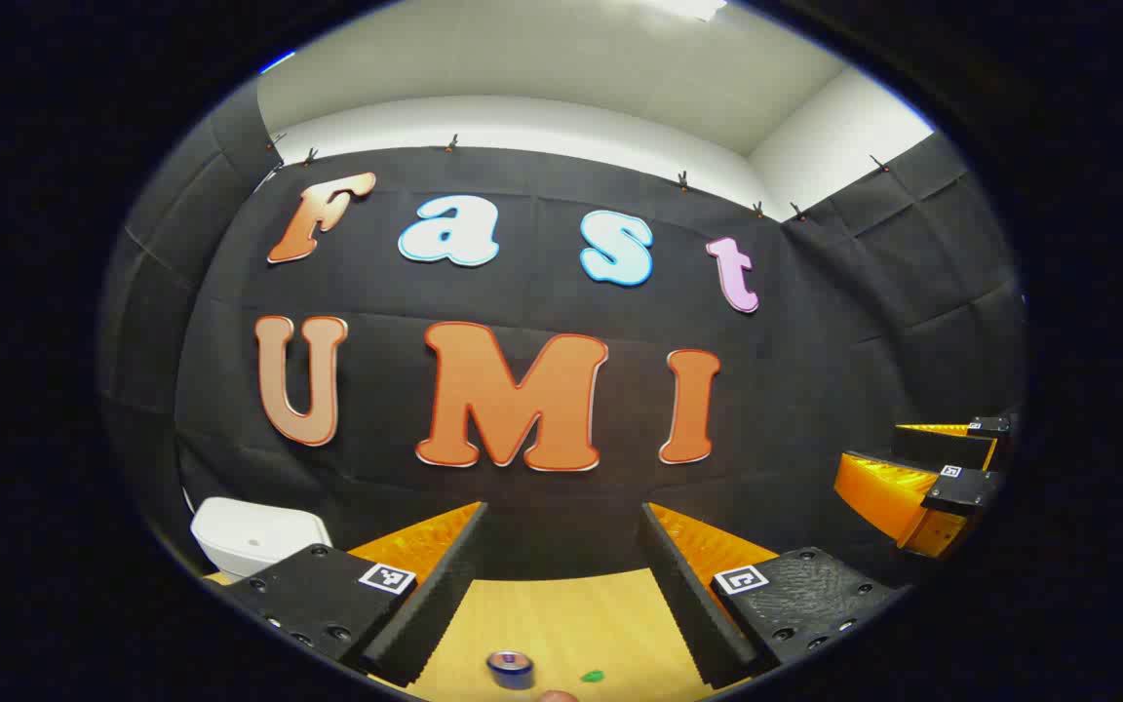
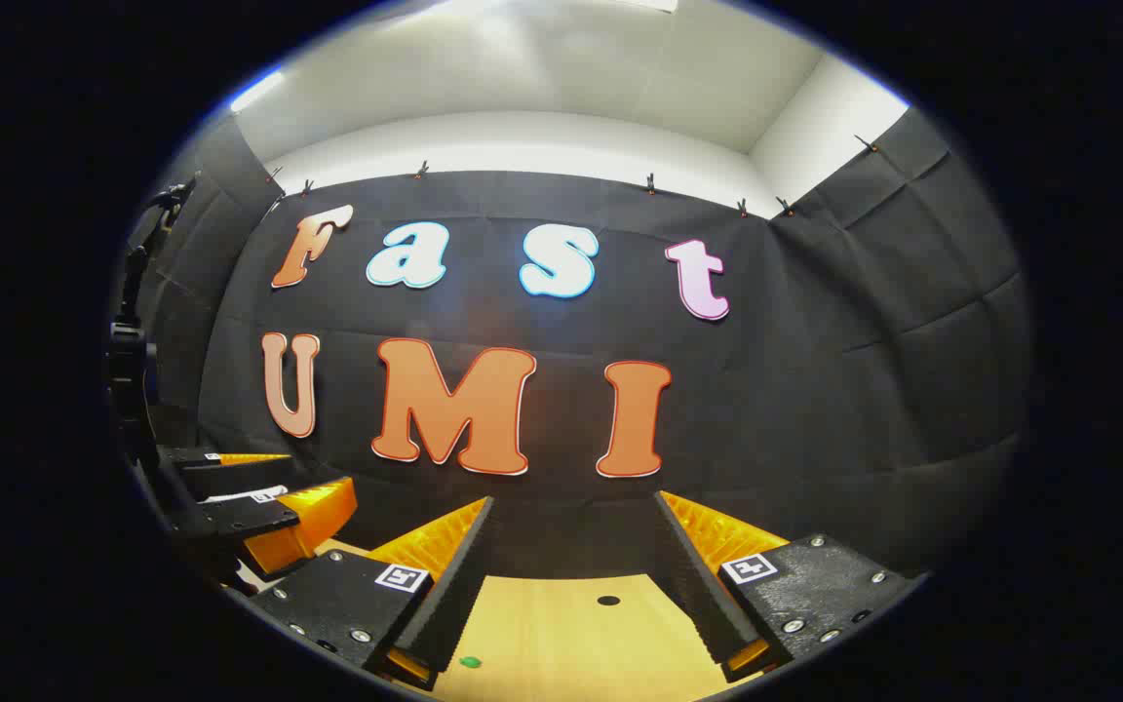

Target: Press the lid of the desktop garbage bin to open it, pick up the crumpled paper on the desktop and throw it into the bin, then pick up the pop can on the desktop and drop it into the bin, and finally close the garbage bin lid.

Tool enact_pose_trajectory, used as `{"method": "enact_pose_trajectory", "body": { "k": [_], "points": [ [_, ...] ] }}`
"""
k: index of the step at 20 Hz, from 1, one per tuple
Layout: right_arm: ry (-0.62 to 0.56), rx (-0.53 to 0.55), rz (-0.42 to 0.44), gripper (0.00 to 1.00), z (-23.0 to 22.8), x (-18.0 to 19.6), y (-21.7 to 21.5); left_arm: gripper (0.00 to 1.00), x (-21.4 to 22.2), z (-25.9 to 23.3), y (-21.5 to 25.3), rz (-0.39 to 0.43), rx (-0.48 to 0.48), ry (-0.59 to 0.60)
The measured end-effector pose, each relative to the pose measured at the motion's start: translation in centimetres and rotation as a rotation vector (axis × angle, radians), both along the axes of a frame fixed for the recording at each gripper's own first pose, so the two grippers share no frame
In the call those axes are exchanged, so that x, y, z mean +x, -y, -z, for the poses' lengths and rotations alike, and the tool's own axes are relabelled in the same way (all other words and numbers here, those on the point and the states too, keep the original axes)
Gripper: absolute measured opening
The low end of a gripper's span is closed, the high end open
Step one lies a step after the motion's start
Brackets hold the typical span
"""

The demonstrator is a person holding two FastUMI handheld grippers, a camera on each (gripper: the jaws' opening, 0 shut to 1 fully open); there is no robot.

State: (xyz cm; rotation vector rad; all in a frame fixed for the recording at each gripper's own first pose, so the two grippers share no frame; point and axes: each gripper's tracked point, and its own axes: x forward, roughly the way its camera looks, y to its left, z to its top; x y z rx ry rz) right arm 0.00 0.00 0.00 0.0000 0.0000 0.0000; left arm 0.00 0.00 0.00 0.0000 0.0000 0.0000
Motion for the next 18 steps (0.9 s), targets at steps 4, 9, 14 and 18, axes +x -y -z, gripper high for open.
{"method": "enact_pose_trajectory", "body": {
  "k": [4, 9, 14, 18],
  "points": [
    [0.004, 0.039, -0.039, 1.00, 0.5, -0.5, -4.3, 0.95, -0.6, 0.5, -3.5, -0.041, 0.014, -0.031],
    [-0.047, 0.006, -0.085, 0.93, 2.7, -0.1, -6.9, 0.94, -1.6, 0.9, -5.8, -0.093, 0.053, -0.056],
    [-0.123, 0.057, -0.126, 0.93, 5.3, 0.1, -6.9, 0.95, -2.3, 1.0, -6.6, -0.177, 0.095, -0.042],
    [-0.153, 0.076, -0.159, 0.93, 6.7, -0.1, -6.5, 0.95, -2.6, 1.1, -6.0, -0.195, 0.119, -0.041]
  ]
}}
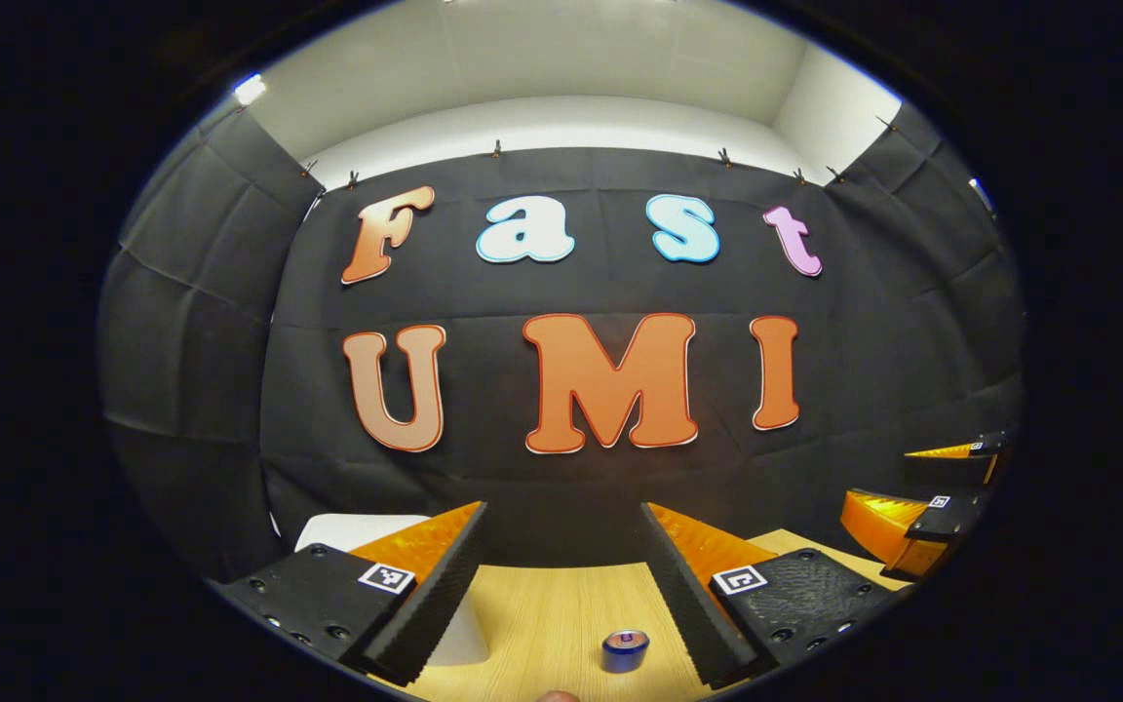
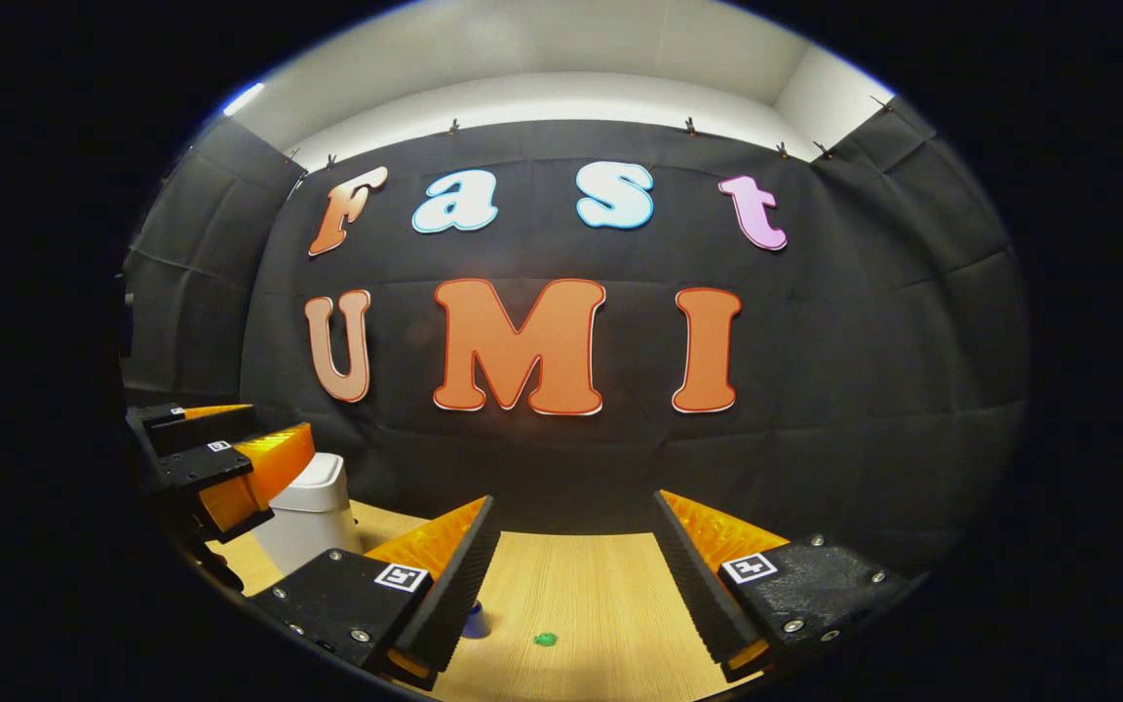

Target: Press the lid of the desktop garbage bin to open it, pick up the crumpled paper on the desktop and throw it into the bin, then pick up the pop can on the desktop and drop it into the bin, and finally close the garbage bin lid.

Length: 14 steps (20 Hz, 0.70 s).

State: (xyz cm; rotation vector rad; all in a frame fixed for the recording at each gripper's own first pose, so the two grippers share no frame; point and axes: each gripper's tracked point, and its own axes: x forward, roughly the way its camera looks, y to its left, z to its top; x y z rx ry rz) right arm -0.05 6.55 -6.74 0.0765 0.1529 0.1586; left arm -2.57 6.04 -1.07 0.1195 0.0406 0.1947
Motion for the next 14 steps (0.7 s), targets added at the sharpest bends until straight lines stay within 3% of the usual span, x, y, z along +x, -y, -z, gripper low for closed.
{"method": "enact_pose_trajectory", "body": {
  "k": [8, 11, 14],
  "points": [
    [0.000, 0.072, 0.025, 0.94, -0.1, 1.2, 1.7, 0.96, 0.0, 0.5, -0.4, -0.053, 0.015, -0.019],
    [0.041, 0.133, -0.016, 0.93, -1.7, 1.3, 0.9, 0.99, 0.1, 0.6, -0.2, -0.052, 0.015, -0.021],
    [0.054, 0.114, -0.038, 0.93, -1.6, 1.4, 0.4, 0.99, 0.2, 0.5, -0.2, -0.050, 0.018, -0.019]
  ]
}}
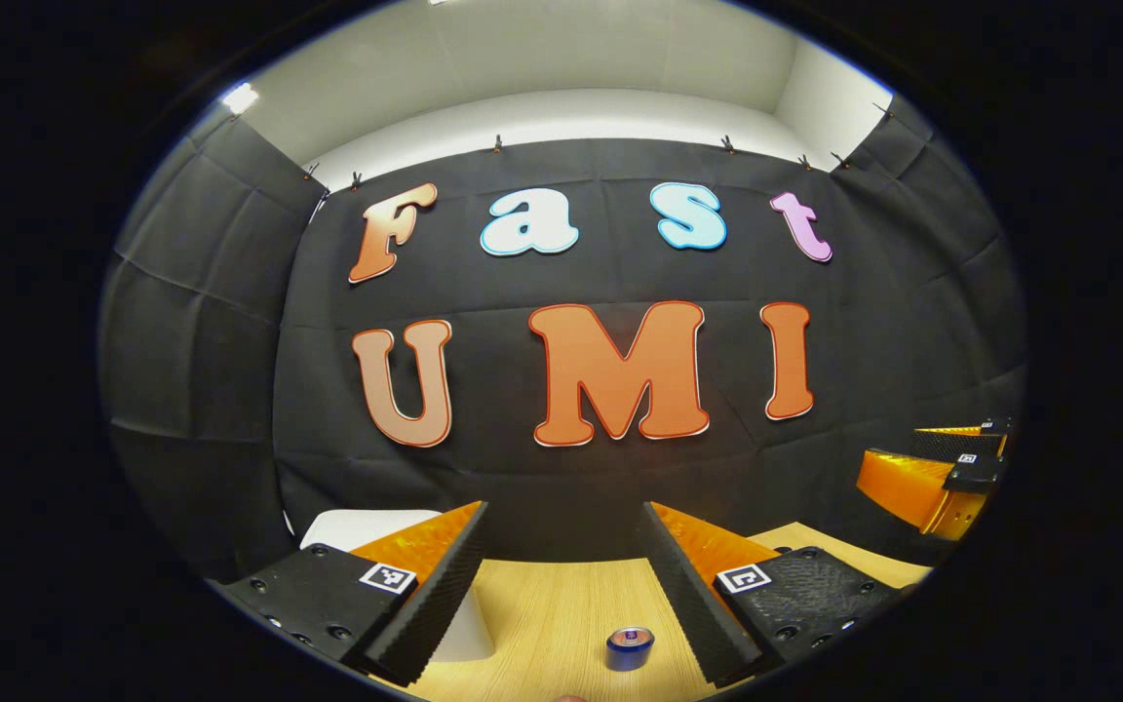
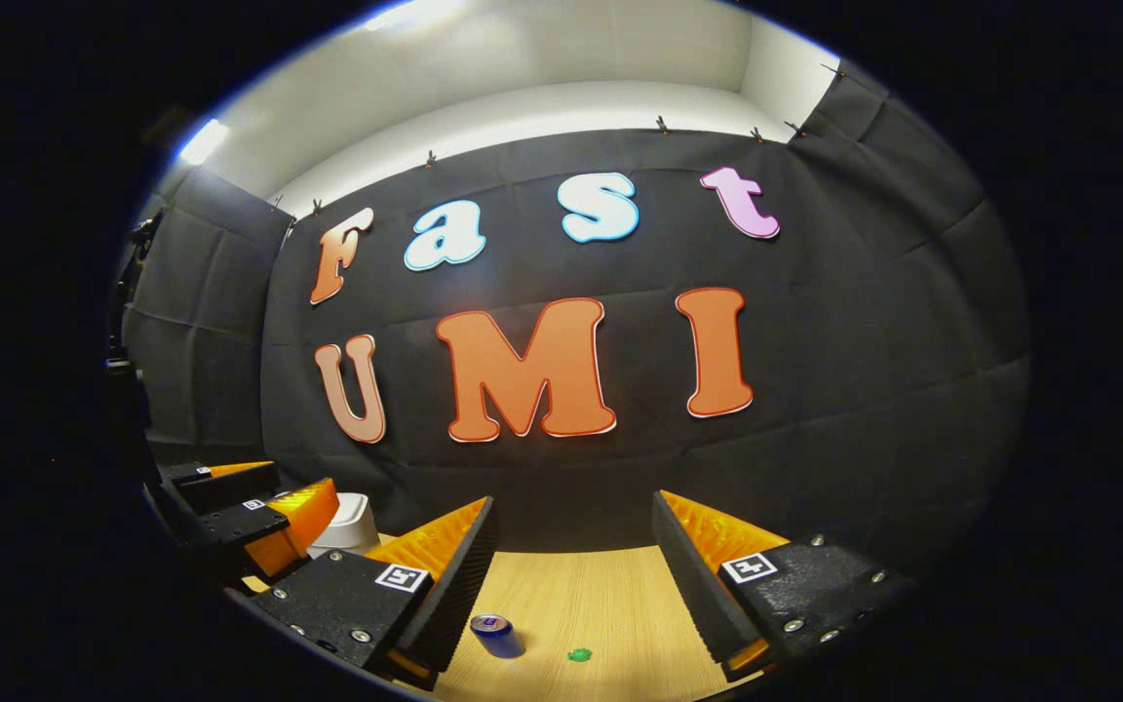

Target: Press the lid of the desktop garbage bin to open it, pick up the crumpled paper on the desktop and throw it into the bin, then pick up the pop can on the desktop and drop it into the bin, and finally close the garbage bin lid.

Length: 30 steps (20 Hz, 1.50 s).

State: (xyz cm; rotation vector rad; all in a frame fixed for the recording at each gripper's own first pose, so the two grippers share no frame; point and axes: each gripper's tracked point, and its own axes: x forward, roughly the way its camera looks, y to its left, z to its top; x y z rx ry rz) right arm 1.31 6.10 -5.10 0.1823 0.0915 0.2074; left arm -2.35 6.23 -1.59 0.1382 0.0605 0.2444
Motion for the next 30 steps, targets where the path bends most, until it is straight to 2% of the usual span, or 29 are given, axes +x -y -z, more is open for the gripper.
{"method": "enact_pose_trajectory", "body": {
  "k": [2, 3, 8, 10, 13, 14, 15, 20, 21, 22, 23, 24, 25, 27, 30],
  "points": [
    [0.001, -0.016, -0.021, 0.93, 0.1, -0.1, -0.6, 0.99, 0.0, 0.2, 0.0, -0.002, -0.001, -0.007],
    [-0.002, -0.016, -0.029, 0.93, 0.2, -0.2, -0.7, 0.96, 0.1, 0.3, 0.0, -0.003, -0.003, -0.010],
    [-0.018, -0.035, -0.031, 0.93, 0.8, 0.2, -0.7, 0.96, -0.1, 0.5, -0.3, -0.018, 0.000, -0.016],
    [-0.021, -0.037, -0.028, 0.93, 0.9, 0.4, -0.7, 0.99, 0.0, 0.4, -0.6, -0.029, 0.004, -0.012],
    [-0.022, -0.046, -0.023, 0.93, 1.0, 0.6, -0.8, 0.95, 0.1, 0.2, -1.0, -0.035, 0.016, -0.009],
    [-0.023, -0.049, -0.023, 0.93, 1.1, 0.7, -0.9, 0.99, -0.1, 0.2, -1.3, -0.038, 0.019, -0.007],
    [-0.023, -0.053, -0.022, 0.93, 1.1, 0.8, -1.0, 0.96, -0.2, -0.2, -1.9, -0.052, 0.017, 0.002],
    [-0.025, -0.065, -0.019, 0.93, 1.4, 1.0, -1.3, 0.94, -0.1, -1.3, -3.7, -0.104, 0.011, 0.042],
    [-0.026, -0.065, -0.019, 0.93, 1.3, 1.0, -1.4, 0.96, 0.0, -1.5, -4.2, -0.110, 0.013, 0.041],
    [-0.028, -0.066, -0.020, 0.93, 1.4, 1.1, -1.6, 0.92, 0.0, -1.6, -4.7, -0.118, 0.018, 0.039],
    [-0.030, -0.067, -0.021, 0.93, 1.4, 1.2, -1.7, 0.92, -0.1, -1.8, -5.2, -0.132, 0.025, 0.037],
    [-0.029, -0.067, -0.023, 0.93, 1.5, 1.2, -1.8, 0.86, -0.2, -1.9, -5.6, -0.139, 0.027, 0.041],
    [-0.028, -0.070, -0.023, 0.93, 1.4, 1.1, -1.9, 0.87, -0.1, -2.0, -5.9, -0.138, 0.021, 0.038],
    [-0.029, -0.075, -0.026, 0.93, 1.5, 1.1, -2.1, 0.74, 0.3, -1.5, -6.2, -0.126, -0.009, 0.011],
    [-0.032, -0.078, -0.030, 0.93, 1.6, 1.0, -2.4, 0.41, 0.1, -0.5, -8.7, -0.201, -0.054, -0.018]
  ]
}}
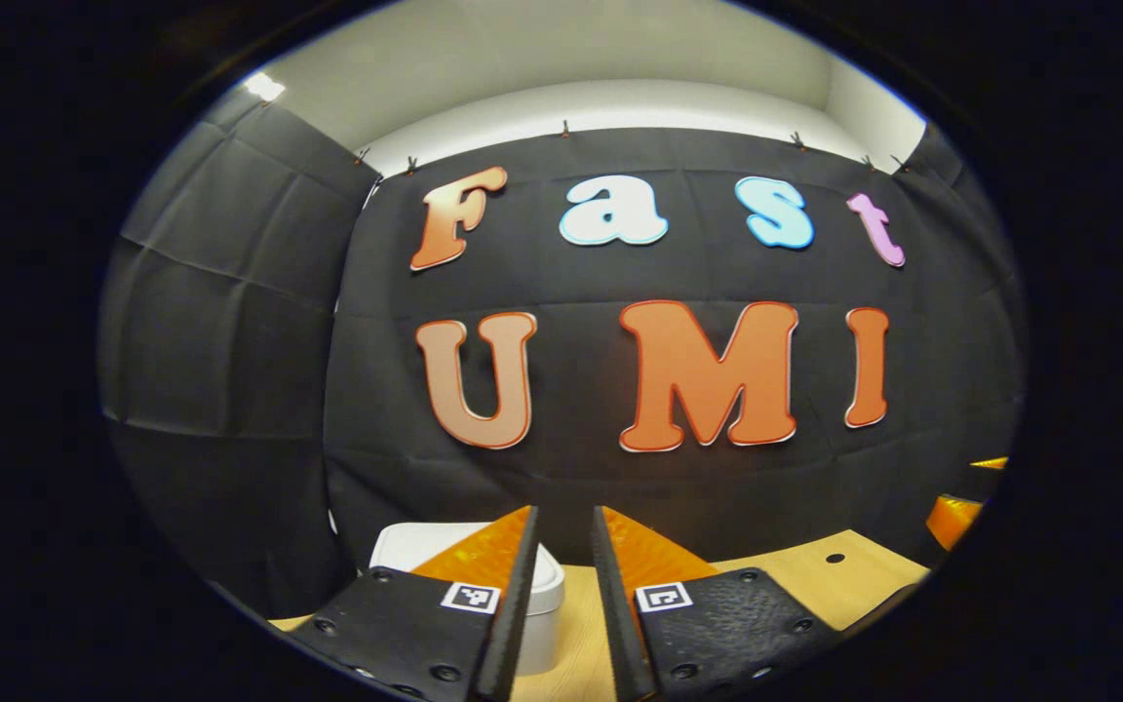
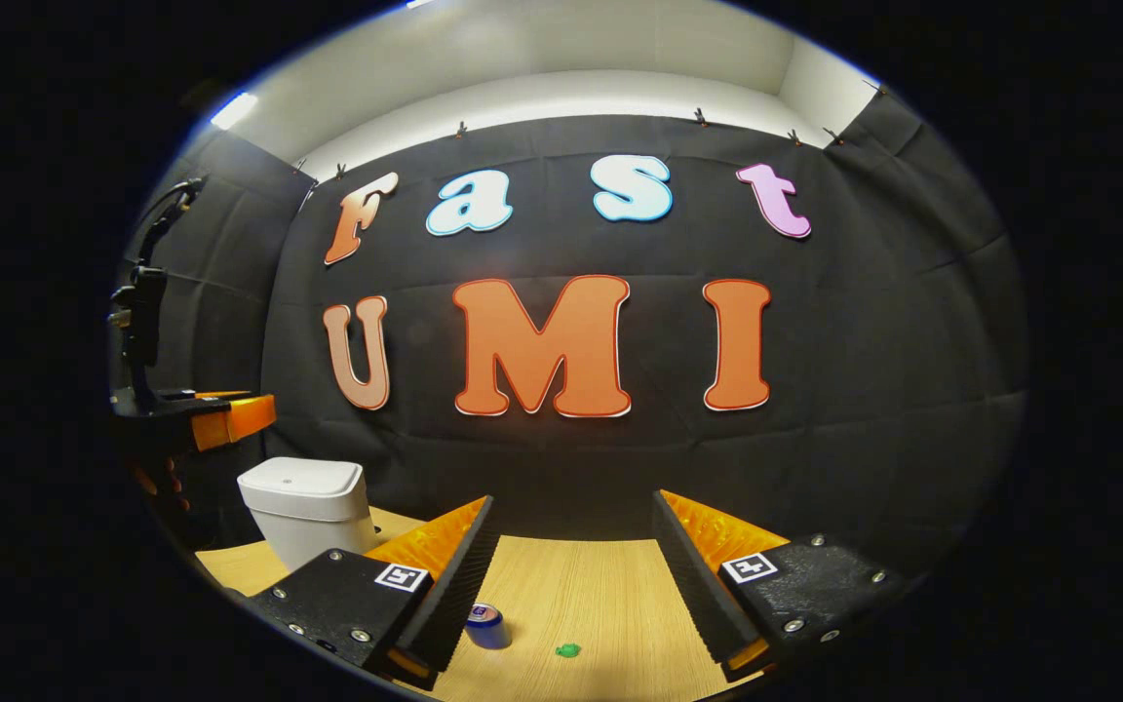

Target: Press the lid of the desktop garbage bin to open it, pick up the crumpled paper on the desktop and throw it into the bin, then pick up the pop can on the desktop and drop it into the bin, and finally close the garbage bin lid.

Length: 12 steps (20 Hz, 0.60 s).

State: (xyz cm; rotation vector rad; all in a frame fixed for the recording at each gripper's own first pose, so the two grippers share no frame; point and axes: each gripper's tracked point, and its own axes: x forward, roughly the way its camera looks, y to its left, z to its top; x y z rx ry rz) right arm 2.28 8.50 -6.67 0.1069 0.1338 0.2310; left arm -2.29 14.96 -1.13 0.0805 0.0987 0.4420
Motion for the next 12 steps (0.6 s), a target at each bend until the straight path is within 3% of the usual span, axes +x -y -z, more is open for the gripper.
{"method": "enact_pose_trajectory", "body": {
  "k": [2, 6, 12],
  "points": [
    [0.000, -0.003, 0.004, 0.94, 0.1, -0.1, 0.3, 0.22, -0.4, 0.8, -1.1, -0.035, -0.040, -0.023],
    [-0.010, -0.004, 0.010, 0.93, 0.3, 0.1, 0.3, 0.00, -0.6, 2.7, -3.6, -0.077, -0.057, -0.095],
    [-0.023, -0.006, 0.020, 0.93, 1.0, 0.5, 0.5, 0.00, -0.5, 6.0, -5.3, -0.063, -0.086, -0.213]
  ]
}}
